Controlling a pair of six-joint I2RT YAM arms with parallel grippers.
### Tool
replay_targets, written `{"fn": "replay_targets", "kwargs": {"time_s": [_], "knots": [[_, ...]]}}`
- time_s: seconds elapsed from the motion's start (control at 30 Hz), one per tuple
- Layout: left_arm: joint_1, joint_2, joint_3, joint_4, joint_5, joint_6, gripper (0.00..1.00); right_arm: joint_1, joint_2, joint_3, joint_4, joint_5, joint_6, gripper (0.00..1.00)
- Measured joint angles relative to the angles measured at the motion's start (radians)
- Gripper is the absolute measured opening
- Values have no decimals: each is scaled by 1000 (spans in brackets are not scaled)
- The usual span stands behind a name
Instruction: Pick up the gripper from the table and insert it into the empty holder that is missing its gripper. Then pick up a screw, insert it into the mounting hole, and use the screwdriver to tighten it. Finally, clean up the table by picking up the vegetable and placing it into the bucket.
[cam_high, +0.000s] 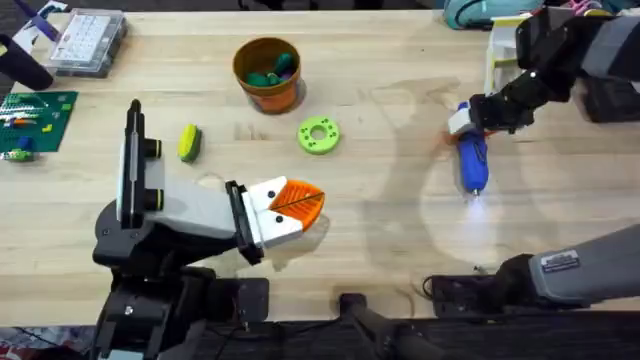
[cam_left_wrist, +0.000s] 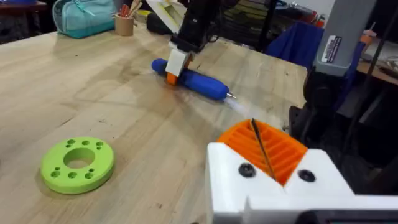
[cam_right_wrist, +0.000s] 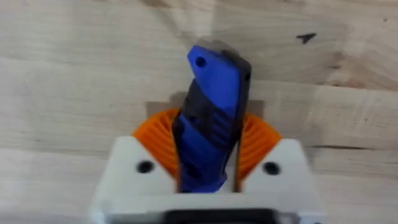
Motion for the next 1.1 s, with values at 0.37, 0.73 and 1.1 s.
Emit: {"fn": "replay_targets", "kwargs": {"time_s": [0.37,0.73,1.1], "knots": [[0,0,0,0,0,0,15,-4,10,2,16,21,-4,27],[0,0,0,0,0,0,15,-4,10,10,-2,21,-4,27],[0,0,0,0,0,0,15,-3,-58,105,-108,-7,-5,27]]}}
